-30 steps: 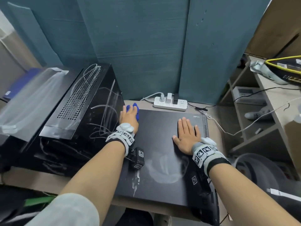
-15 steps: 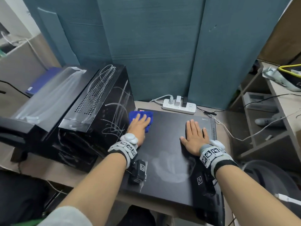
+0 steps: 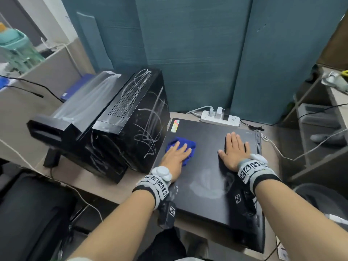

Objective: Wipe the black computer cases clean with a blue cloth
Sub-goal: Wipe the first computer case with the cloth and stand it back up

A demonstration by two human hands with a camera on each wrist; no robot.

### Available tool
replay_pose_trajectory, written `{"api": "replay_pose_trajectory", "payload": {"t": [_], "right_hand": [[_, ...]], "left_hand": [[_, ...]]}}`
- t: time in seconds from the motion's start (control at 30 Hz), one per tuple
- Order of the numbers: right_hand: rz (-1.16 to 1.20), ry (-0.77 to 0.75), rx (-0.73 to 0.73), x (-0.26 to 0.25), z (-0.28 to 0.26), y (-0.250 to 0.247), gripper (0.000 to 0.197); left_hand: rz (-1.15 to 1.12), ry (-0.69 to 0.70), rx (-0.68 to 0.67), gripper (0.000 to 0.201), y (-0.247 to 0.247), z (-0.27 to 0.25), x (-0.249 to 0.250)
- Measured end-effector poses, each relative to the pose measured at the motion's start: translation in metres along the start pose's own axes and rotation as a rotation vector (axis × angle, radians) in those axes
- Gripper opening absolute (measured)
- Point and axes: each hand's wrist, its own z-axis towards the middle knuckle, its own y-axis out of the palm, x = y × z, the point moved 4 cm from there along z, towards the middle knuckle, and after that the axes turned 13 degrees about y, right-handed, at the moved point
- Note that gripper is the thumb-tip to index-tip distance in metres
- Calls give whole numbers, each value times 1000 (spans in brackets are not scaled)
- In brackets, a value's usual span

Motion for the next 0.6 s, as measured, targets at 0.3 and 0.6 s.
{"api": "replay_pose_trajectory", "payload": {"t": [0.3,0.6], "right_hand": [[88,-227,41,-66,-20,10,61],[37,-200,-90,-70,-21,16,60]], "left_hand": [[-131,70,137,62,17,-15,37],[-73,-229,89,65,-6,-32,-37]]}}
